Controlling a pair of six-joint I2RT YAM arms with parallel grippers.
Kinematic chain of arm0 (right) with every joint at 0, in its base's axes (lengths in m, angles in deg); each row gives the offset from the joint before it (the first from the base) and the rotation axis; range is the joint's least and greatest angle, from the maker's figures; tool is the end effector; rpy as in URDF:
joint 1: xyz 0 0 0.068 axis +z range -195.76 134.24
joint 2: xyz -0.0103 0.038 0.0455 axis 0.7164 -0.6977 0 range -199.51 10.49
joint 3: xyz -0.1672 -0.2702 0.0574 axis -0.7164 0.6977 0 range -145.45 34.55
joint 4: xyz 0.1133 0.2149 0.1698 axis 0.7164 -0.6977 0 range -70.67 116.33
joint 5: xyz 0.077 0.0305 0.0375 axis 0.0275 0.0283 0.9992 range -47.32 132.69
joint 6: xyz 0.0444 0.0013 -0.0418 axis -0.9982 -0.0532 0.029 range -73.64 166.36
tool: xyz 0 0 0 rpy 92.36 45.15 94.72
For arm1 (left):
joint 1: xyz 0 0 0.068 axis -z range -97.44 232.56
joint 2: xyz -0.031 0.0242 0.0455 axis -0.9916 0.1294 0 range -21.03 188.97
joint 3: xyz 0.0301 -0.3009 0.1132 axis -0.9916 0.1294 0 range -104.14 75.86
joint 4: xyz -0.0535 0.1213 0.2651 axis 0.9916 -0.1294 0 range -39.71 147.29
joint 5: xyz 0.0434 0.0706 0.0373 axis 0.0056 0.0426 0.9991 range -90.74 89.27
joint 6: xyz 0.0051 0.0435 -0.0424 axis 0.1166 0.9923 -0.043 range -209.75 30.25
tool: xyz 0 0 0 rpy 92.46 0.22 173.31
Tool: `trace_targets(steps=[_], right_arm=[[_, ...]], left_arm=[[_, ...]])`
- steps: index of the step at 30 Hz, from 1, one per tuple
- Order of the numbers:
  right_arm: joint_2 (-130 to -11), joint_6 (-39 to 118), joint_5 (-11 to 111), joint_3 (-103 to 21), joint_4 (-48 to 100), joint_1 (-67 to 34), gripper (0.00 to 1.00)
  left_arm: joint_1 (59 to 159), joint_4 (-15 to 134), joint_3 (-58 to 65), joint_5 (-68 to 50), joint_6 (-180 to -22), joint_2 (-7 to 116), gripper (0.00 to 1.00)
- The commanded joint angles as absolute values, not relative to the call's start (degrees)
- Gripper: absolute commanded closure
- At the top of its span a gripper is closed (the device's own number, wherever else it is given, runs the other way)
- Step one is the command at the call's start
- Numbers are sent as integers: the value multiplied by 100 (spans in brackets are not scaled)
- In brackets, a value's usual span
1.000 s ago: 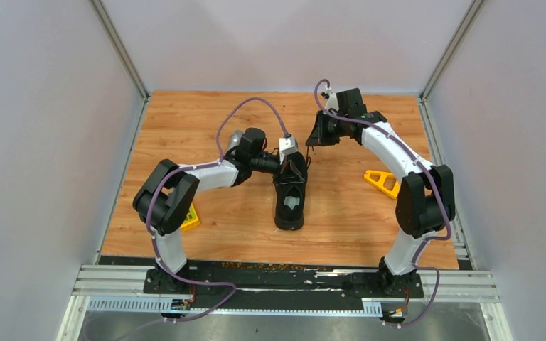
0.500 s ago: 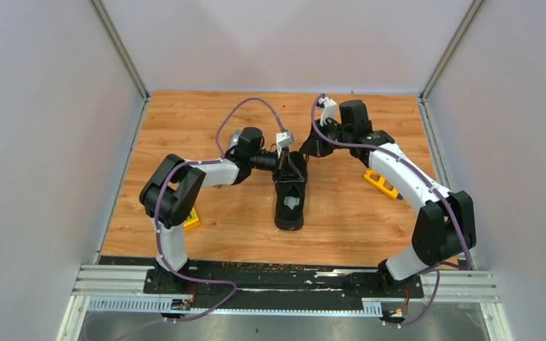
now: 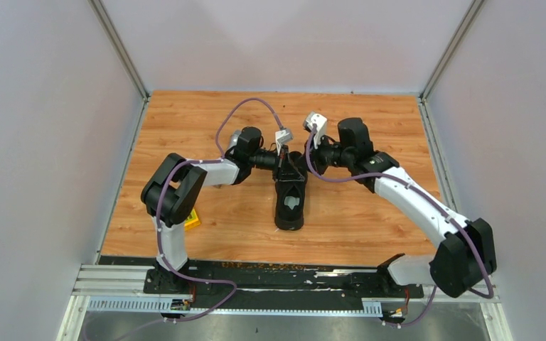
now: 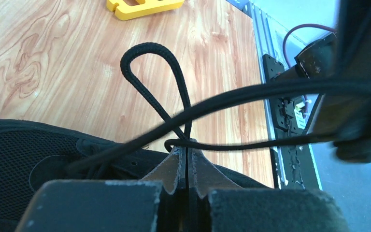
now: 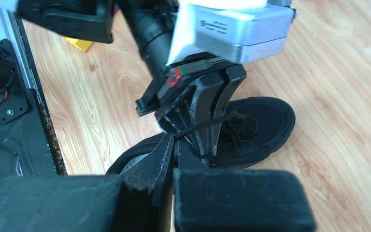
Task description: Tie the shoes
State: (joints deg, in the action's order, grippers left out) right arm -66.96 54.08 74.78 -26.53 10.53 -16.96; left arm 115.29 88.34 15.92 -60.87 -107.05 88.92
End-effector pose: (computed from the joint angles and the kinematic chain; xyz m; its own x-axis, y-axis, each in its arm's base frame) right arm 0.2812 0.1823 0.3396 -0.3545 -0.3247 -0.8769 -0.8576 0.4866 0.1665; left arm 0.3540 -0.2746 0.2012 -0.5463 0.1751 -0.8191 0.8345 0.0290 -0.5503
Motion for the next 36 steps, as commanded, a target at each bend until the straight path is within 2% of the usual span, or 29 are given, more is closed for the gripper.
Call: trace_targets(steps=[1, 8, 14, 16, 18, 21, 25, 27, 30, 36], right_arm=[[-6057, 6265, 7765, -2308, 1424, -1613, 100], [-5370, 7980, 8365, -1322, 1585, -1344, 100], [-4682, 10860, 9165, -421, 1388, -1264, 100], [-4476, 11751, 9297, -254, 1010, -1262, 97], [-4331, 12435, 9272, -195, 464, -1262, 92], [-4209, 12642, 9190, -207, 23, -1263, 83], [-4267, 13162, 9134, -238, -422, -1254, 53], [-4377, 13362, 8952, -317, -686, -1254, 48], [-4564, 12931, 8626, -629, -917, -1255, 49], [-5313, 8809, 8517, -1949, -589, -1262, 51]], left_arm=[[11464, 9279, 1655, -6188, -10974, 8967, 100], [11449, 9258, 1665, -6402, -10712, 9035, 100], [11400, 9060, 1720, -6533, -10473, 9037, 100], [11376, 9047, 1724, -6565, -10440, 9026, 100], [11343, 9042, 1724, -6580, -10427, 9013, 100], [11312, 9095, 1708, -6672, -10421, 9025, 100], [11314, 9155, 1695, -6742, -10389, 9090, 100], [11315, 9253, 1692, -6783, -10490, 9120, 100], [11315, 9320, 1689, -6860, -10499, 9137, 100], [11315, 9325, 1682, -6831, -10426, 9110, 100]])
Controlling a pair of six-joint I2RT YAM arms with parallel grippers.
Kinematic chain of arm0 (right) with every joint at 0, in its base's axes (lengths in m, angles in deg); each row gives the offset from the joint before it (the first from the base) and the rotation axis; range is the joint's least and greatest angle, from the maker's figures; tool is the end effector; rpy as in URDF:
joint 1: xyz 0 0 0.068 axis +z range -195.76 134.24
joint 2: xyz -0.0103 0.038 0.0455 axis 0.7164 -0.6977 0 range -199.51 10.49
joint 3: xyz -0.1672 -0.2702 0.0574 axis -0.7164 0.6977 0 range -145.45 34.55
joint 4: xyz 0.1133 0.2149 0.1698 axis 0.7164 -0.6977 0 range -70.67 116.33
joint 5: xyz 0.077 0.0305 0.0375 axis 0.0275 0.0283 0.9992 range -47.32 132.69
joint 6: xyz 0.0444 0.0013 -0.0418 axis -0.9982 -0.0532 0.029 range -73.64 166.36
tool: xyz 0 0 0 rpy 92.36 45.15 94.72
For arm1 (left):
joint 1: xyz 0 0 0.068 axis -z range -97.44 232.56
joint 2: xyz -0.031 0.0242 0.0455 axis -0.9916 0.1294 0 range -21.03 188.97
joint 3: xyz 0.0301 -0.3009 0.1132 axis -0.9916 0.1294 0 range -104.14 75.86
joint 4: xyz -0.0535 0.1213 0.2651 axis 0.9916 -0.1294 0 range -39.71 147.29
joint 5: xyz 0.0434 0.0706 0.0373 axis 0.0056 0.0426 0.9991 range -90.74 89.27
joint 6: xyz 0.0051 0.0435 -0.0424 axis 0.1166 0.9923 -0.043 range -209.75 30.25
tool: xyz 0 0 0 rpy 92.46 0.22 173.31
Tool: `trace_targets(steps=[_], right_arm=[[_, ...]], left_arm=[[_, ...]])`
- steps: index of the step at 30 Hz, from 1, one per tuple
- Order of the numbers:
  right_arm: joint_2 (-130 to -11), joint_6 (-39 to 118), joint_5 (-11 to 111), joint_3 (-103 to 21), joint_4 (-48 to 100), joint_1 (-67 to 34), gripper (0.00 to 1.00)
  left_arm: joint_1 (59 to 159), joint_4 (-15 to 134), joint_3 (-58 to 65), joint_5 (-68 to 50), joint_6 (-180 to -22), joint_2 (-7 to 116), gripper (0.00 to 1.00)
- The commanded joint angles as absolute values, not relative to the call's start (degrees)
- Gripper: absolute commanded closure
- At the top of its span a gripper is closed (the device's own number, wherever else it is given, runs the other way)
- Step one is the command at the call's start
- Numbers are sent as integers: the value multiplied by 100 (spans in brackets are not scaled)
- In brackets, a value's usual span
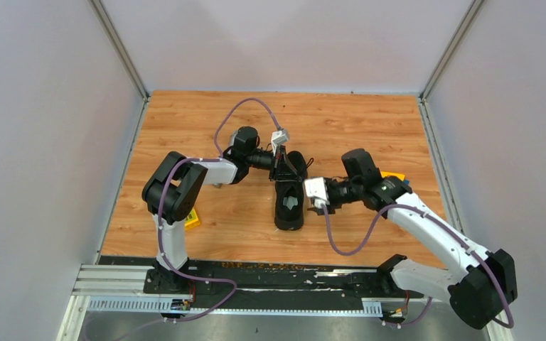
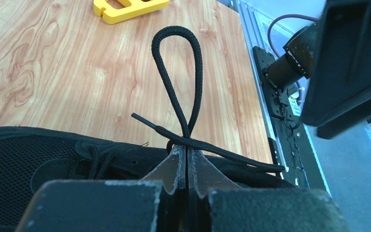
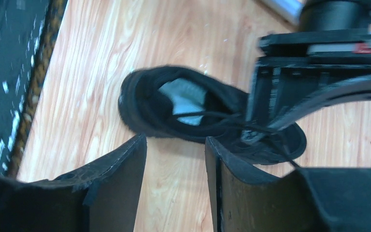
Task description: Tie the shoes
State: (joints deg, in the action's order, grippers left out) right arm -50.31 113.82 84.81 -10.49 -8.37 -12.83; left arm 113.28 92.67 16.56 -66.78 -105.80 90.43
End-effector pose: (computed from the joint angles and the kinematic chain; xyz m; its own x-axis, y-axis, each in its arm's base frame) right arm 0.1700 0.1466 0.2869 0.4554 -0.5212 -0.7218 -0.8897 -0.2375 -0.3899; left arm 0.3607 -0.2628 0.1946 -0.5039 0.1689 -0.8471 0.8535 -0.0532 -0.5183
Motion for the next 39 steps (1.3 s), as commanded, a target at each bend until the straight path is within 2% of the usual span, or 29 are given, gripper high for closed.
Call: trace_targets(steps=[1, 6, 11, 13, 23, 26, 35, 39], right_arm=[[-5444, 8079, 8451, -2083, -429, -1269, 50], [-6424, 5974, 8305, -2824, -370, -1270, 51], [-7337, 4617, 7752, -3445, -866, -1264, 60], [-7507, 4294, 7641, -3651, -1133, -1262, 60], [-7094, 3790, 7114, -3824, -1328, -1262, 64], [-7170, 3588, 6898, -3881, -1428, -1255, 67], [-7589, 3471, 6402, -3705, -1384, -1198, 65], [-7683, 3450, 6285, -3702, -1358, -1197, 69]], left_arm=[[11315, 9320, 1681, -6797, -10447, 9102, 100], [11314, 9330, 1693, -6622, -10575, 9062, 100], [11308, 9325, 1748, -6478, -10622, 9014, 100], [11314, 9354, 1762, -6468, -10656, 9015, 100], [11315, 9252, 1720, -6464, -10557, 9032, 100], [11315, 9235, 1721, -6468, -10563, 9017, 100], [11313, 9174, 1777, -6479, -10545, 8963, 100], [11315, 9168, 1765, -6486, -10539, 8966, 100]])
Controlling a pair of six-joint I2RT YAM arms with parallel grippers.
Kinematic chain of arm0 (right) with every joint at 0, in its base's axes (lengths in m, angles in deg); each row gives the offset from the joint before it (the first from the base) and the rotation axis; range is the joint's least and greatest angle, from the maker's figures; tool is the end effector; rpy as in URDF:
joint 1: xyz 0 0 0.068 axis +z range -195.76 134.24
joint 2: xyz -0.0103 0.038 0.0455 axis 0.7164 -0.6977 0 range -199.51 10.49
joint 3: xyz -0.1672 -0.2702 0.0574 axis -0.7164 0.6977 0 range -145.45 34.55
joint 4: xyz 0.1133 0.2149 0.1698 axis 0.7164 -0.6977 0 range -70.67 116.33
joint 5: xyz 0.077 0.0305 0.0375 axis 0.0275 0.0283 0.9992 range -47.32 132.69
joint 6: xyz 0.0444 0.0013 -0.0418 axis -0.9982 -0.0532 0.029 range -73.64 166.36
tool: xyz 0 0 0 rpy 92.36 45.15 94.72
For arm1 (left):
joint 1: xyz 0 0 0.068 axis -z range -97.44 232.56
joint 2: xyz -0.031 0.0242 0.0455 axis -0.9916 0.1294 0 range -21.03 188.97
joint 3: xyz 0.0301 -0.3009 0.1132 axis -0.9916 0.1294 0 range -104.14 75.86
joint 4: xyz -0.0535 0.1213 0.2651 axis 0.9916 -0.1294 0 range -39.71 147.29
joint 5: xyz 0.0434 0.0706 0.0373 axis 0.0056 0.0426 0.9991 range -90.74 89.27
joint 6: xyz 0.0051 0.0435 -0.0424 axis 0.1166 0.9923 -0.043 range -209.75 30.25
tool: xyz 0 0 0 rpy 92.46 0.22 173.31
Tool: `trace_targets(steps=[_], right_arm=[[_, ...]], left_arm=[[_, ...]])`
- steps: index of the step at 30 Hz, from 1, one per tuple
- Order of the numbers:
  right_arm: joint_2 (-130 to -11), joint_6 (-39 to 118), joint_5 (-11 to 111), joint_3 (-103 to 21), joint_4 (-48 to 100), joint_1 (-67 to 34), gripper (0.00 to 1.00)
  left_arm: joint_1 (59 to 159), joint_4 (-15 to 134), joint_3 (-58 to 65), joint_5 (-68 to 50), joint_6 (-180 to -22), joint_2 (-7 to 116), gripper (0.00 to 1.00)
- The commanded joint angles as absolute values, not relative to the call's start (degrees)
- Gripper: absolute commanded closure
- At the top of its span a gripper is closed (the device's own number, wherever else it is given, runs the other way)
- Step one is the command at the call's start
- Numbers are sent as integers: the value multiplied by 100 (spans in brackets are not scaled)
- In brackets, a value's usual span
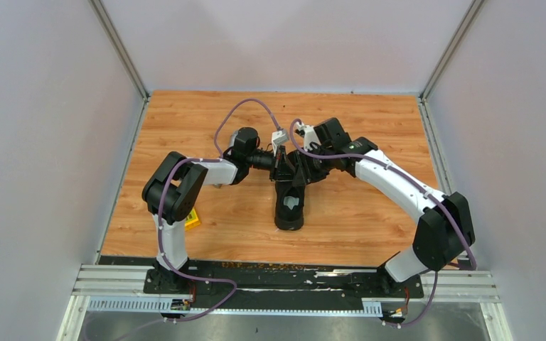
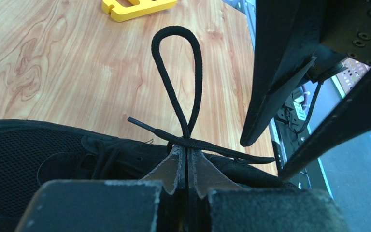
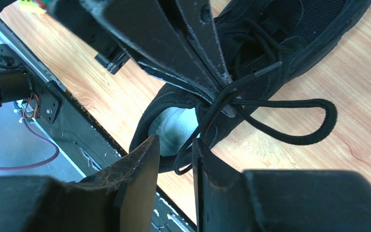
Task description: Tie the shoes
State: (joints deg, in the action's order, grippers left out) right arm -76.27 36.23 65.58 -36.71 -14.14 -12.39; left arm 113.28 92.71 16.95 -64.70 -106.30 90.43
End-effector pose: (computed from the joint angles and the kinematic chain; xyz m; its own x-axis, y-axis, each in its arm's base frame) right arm 0.2866 0.2100 0.3148 -0.8024 -0.3344 -0.4943 -0.5561 0.7197 0.4157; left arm 0.3610 -0.2622 0.1921 -0.5169 0.1618 -0.8406 0.8504 -0.0158 -0.5260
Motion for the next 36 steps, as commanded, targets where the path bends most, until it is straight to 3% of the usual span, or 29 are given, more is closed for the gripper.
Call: trace_targets(steps=[1, 9, 16, 20, 26, 28, 31, 36], right_arm=[[-7714, 3436, 6239, -3703, -1358, -1192, 70], [-7907, 3429, 6092, -3677, -1302, -1196, 71], [-7765, 3857, 6446, -3576, -1296, -1196, 100], [-7242, 5229, 7058, -3242, -1697, -1193, 100], [-5318, 8695, 7717, -1450, -1408, -1195, 100], [-4683, 9438, 7658, -814, -982, -1192, 92], [-4341, 10083, 7572, -464, -851, -1189, 68], [-4603, 9340, 7227, -1270, -1457, -1248, 57]], left_arm=[[11315, 9167, 1762, -6484, -10535, 8974, 100], [11315, 9181, 1724, -6486, -10548, 8996, 100], [11315, 9223, 1723, -6526, -10571, 9046, 100], [11296, 9484, 1709, -6668, -10684, 9115, 100], [11190, 9664, 1586, -6990, -10648, 9226, 100], [11177, 9668, 1530, -7090, -10657, 9248, 100], [11166, 9726, 1513, -7224, -10708, 9260, 100], [11165, 10469, 1769, -7452, -11087, 9289, 100]])
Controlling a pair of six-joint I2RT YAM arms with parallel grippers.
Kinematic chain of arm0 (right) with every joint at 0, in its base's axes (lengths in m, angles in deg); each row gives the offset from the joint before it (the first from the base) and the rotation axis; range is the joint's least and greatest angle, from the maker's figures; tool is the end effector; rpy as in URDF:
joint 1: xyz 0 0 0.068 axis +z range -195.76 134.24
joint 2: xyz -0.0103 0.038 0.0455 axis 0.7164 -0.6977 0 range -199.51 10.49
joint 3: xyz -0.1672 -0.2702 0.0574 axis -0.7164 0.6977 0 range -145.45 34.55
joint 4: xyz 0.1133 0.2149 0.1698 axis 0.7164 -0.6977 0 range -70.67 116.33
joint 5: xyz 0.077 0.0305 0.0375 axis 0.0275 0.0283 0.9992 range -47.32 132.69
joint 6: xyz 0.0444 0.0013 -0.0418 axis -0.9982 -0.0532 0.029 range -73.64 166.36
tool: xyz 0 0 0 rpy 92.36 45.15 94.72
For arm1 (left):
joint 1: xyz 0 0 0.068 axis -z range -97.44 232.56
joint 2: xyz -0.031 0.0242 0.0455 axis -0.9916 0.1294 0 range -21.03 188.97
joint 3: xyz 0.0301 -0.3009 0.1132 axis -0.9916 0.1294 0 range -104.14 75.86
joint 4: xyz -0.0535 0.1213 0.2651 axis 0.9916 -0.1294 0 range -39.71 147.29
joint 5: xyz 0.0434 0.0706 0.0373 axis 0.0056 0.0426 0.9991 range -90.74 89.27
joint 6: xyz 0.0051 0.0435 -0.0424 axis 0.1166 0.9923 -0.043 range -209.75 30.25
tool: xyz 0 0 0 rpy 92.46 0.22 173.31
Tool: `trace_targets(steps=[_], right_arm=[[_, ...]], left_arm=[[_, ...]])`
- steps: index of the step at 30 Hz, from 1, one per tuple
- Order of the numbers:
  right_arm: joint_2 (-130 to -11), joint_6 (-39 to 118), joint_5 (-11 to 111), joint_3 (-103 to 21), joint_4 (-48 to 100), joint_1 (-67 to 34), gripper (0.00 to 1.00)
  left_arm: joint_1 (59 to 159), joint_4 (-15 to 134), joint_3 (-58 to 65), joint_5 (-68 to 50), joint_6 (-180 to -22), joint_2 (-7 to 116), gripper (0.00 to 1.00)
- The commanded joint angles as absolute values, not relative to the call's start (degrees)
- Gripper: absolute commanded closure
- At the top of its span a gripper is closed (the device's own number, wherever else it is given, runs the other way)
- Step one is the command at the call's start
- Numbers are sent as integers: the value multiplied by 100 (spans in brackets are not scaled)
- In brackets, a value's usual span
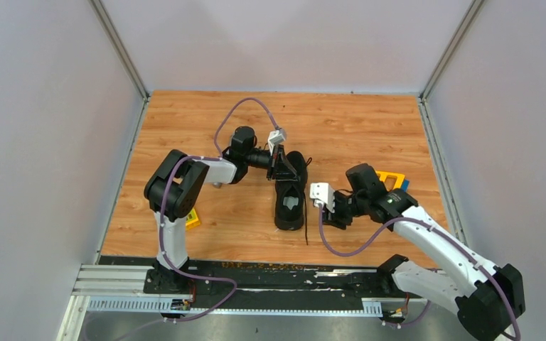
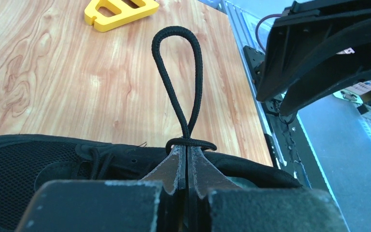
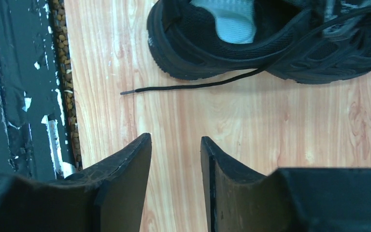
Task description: Tie the shoes
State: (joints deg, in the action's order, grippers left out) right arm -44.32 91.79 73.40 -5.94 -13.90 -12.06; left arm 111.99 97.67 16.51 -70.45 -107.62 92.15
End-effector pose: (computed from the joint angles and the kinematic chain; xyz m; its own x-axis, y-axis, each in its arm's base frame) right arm 0.1467 0.1259 0.2675 0.0398 -0.7096 -0.7035 -0.9905 0.0647 -0.1213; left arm 0.3677 -0.2566 0.1905 -0.4890 0.1538 -0.8586 0.8561 -0.1040 -0.5062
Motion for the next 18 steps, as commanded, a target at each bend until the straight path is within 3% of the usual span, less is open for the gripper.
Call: trace_targets(steps=[1, 7, 13, 18], right_arm=[[-4699, 9026, 7272, -1444, -1456, -1336, 56], [-6178, 7524, 8711, -2648, -1334, -2199, 59], [-7733, 7678, 9423, -3396, -1253, -2611, 65], [-8353, 7483, 9747, -3785, -1086, -2727, 66]], left_arm=[[11165, 10538, 1786, -7519, -11125, 9301, 100], [11146, 10611, 1715, -7938, -10978, 9364, 100], [11049, 10256, 1594, -7847, -10881, 9372, 100], [10921, 9250, 1367, -7447, -10399, 9269, 100]])
